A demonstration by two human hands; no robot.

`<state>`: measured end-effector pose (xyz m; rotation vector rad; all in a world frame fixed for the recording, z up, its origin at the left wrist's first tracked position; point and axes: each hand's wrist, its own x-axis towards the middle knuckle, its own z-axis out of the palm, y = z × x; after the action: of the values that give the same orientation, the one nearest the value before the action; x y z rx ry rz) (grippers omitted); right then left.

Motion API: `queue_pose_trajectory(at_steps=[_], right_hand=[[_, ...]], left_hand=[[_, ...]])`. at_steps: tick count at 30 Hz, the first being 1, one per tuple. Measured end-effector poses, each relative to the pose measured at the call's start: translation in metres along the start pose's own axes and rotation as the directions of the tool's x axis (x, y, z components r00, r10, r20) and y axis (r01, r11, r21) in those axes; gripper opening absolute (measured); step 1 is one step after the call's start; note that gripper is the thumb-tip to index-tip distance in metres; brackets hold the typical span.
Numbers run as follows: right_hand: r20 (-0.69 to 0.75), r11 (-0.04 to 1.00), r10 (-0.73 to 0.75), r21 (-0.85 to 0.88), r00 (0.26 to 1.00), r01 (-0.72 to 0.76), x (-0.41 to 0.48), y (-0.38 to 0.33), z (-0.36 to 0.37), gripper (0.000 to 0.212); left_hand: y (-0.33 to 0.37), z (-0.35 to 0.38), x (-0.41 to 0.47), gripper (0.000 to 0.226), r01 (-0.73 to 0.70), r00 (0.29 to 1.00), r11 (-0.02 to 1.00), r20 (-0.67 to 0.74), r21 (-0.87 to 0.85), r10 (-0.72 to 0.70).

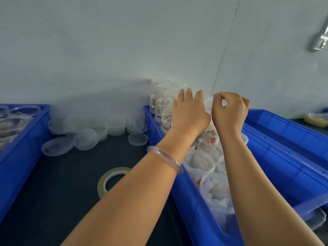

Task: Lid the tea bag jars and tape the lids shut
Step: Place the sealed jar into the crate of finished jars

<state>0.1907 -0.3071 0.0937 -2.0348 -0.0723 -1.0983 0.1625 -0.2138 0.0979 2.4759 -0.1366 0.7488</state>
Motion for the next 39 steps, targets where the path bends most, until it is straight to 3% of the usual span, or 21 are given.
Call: queue_pose_trajectory(at_steps=[3,5,9,11,14,17,21,23,25,28,31,35,39], right_hand=[[0.092,0.997,0.067,-0.045,0.993,-0.063,0.001,-0.013,0.008,0.024],[0.182,0.984,0.151,-0.12,0.972,-0.13,-0.003,-0.014,0.013,0.028],[0.205,0.974,0.106,-0.218,0.973,-0.06,-0.014,-0.018,0.02,0.028],[0.19,0.982,0.049,-0.189,0.981,-0.013,-0.015,-0.03,0.022,0.027],[0.188,0.998,-0.067,-0.005,0.98,0.069,-0.014,-0.065,0.033,0.025],[0.32,0.966,-0.102,0.258,0.942,0.016,-0.031,-0.116,0.065,0.023],[0.573,0.901,-0.193,0.425,0.797,-0.087,-0.101,-0.187,0.127,0.02],[0.738,0.883,-0.222,0.43,0.637,-0.191,-0.146,-0.215,0.155,0.019],[0.842,0.882,-0.285,0.418,0.459,-0.218,-0.189,-0.238,0.176,0.017],[0.878,0.889,-0.374,0.431,0.297,-0.155,-0.237,-0.257,0.193,0.019],[0.877,0.899,-0.405,0.433,0.257,-0.061,-0.26,-0.26,0.201,0.017],[0.874,0.908,-0.391,0.418,0.288,-0.037,-0.266,-0.253,0.204,0.017],[0.876,0.894,-0.403,0.439,0.267,-0.092,-0.265,-0.247,0.197,0.023]], left_hand=[[-0.015,-0.008,-0.001,0.063,0.127,0.992,0.983,0.017,-0.137,-0.126],[-0.026,-0.01,-0.002,0.066,0.184,0.981,0.948,0.105,-0.258,-0.162],[-0.036,-0.006,-0.01,0.071,0.222,0.958,0.922,0.247,-0.316,-0.146],[-0.035,-0.011,-0.013,0.075,0.22,0.964,0.917,0.217,-0.332,-0.153],[-0.045,-0.042,-0.01,0.076,0.173,0.984,0.921,0.093,-0.348,-0.15],[-0.083,-0.093,-0.015,0.077,0.167,0.985,0.969,-0.016,-0.185,-0.173],[-0.162,-0.159,-0.057,0.07,0.371,0.928,0.924,-0.088,0.09,-0.363],[-0.206,-0.183,-0.088,0.058,0.524,0.852,0.831,-0.109,0.19,-0.512],[-0.245,-0.202,-0.118,0.052,0.642,0.754,0.669,-0.147,0.374,-0.64],[-0.287,-0.224,-0.149,0.067,0.753,0.569,0.406,-0.203,0.518,-0.797],[-0.313,-0.235,-0.163,0.085,0.748,0.464,0.299,-0.144,0.592,-0.874],[-0.33,-0.237,-0.165,0.07,0.71,0.531,0.304,-0.199,0.635,-0.824],[-0.329,-0.246,-0.164,0.048,0.629,0.537,0.219,-0.212,0.746,-0.817]])
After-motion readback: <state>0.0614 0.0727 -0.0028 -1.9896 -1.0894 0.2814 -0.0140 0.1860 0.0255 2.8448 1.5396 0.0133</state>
